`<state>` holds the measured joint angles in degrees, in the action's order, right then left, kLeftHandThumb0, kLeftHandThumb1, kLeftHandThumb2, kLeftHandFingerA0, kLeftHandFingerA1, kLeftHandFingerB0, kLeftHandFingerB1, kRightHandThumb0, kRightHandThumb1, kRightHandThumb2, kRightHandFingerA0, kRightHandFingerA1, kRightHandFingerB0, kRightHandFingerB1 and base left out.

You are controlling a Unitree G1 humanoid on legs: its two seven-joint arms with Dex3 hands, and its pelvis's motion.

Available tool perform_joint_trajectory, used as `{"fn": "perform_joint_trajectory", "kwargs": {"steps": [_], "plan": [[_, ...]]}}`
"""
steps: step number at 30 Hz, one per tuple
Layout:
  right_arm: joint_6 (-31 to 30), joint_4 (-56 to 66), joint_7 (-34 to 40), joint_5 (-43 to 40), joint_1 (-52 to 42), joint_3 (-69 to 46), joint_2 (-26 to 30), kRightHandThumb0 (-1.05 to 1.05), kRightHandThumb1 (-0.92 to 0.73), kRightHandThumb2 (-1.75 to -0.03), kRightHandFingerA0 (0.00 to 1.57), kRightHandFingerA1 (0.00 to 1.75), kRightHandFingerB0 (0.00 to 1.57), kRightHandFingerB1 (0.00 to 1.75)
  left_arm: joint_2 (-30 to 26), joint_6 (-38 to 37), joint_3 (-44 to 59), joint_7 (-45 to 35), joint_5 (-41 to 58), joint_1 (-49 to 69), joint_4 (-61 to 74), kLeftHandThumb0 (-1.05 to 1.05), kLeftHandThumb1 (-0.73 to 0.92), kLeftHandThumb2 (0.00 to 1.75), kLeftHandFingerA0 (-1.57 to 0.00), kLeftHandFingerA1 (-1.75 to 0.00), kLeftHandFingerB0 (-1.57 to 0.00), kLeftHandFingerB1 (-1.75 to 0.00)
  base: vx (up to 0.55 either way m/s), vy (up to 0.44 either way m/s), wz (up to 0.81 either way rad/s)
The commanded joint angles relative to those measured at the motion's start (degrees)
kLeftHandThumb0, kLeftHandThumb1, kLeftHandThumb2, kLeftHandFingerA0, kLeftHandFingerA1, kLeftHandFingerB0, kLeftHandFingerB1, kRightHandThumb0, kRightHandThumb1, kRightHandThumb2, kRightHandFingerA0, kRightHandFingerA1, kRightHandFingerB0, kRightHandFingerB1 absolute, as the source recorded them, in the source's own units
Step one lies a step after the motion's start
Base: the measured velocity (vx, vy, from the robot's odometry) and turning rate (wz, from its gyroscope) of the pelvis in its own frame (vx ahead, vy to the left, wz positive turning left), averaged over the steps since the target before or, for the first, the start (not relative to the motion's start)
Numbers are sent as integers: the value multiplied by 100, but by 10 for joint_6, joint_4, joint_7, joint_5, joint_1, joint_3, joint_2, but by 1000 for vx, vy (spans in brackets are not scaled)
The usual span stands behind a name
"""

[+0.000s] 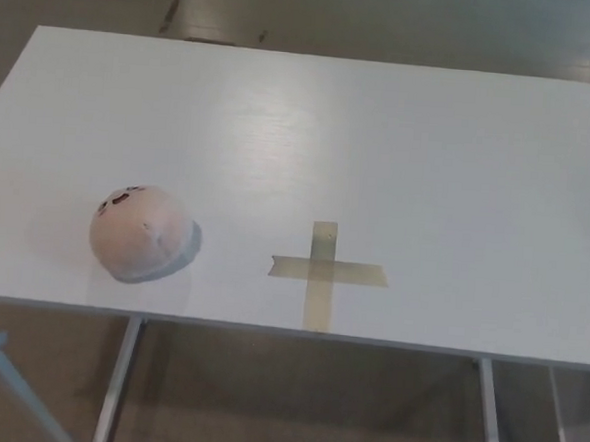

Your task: Use the left hand to take the pink dumpling toy on a person's hand and put it on the desk.

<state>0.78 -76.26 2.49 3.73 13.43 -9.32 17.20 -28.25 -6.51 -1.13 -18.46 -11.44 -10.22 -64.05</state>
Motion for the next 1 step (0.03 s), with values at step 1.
{"fn": "perform_joint_trajectory", "kwargs": {"steps": [1], "plan": [[11,-1,38,-5,0,-11,-4,-22,-71,-61,67,46,49,40,2,12,-1,63,-11,-38,-88,-60,71,63,-41,-36,-29,-31,0,0,0]]}}
